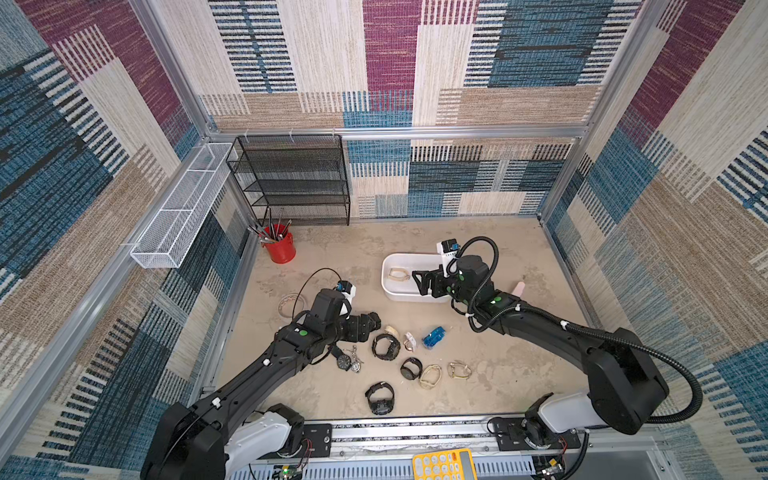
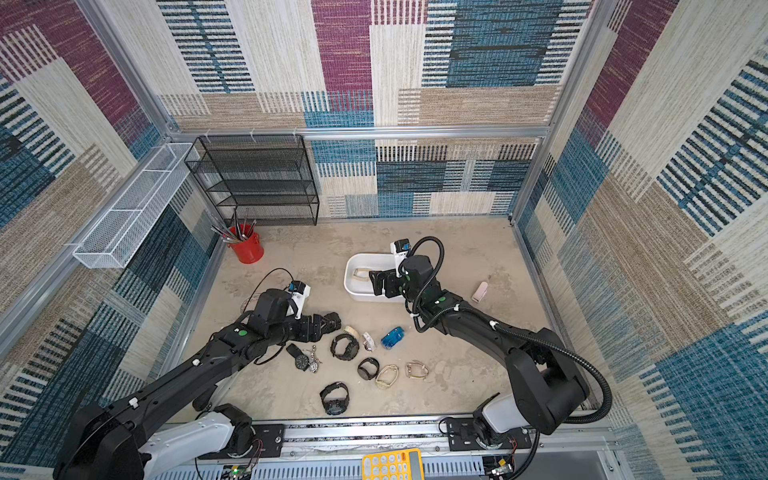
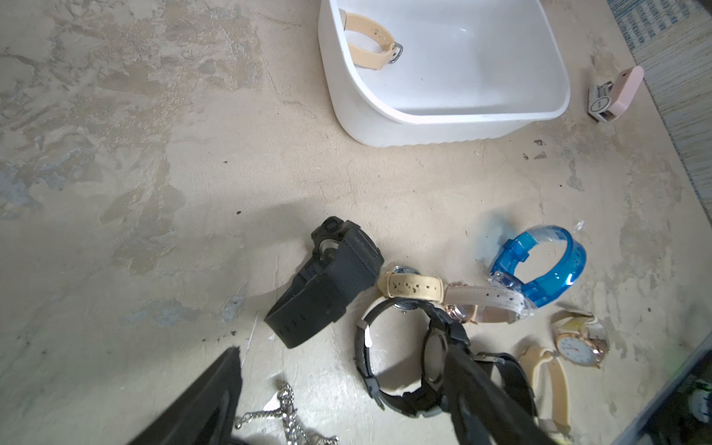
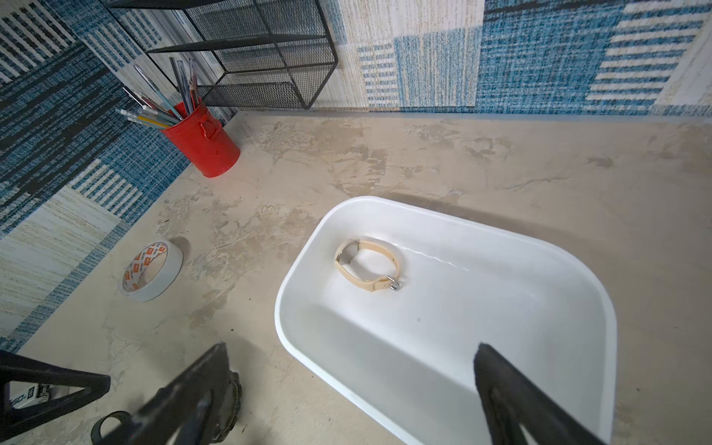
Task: Put the watch into the storage box
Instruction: Pick up the item at the center of the board.
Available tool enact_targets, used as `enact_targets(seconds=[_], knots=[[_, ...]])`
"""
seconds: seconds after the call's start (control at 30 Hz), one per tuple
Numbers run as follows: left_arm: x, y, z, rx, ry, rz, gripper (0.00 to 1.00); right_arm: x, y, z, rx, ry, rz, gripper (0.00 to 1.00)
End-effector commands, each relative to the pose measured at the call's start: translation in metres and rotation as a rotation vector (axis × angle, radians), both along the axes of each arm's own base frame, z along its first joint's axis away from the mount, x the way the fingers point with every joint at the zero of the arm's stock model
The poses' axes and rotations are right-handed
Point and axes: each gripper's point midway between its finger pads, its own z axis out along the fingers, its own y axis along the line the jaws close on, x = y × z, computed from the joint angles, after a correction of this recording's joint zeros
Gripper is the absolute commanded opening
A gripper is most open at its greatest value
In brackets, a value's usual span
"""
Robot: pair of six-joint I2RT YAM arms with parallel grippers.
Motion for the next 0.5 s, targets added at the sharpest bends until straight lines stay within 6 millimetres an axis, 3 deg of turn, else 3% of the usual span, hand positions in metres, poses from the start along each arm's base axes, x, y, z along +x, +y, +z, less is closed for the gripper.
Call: enact_targets(seconds=[0.0,0.47], knots=[[0.001,0.004,-0.003,0.062,-0.032,-0.002,0.83,0.005,0.003,0.011,0.032,-0.032,-0.003,1.0],[0.011,-0.005,-0.021,0.159,0.012,-0.033,0.77,0.005,0.002,0.012,0.034,-0.028,-0.008,1.0]])
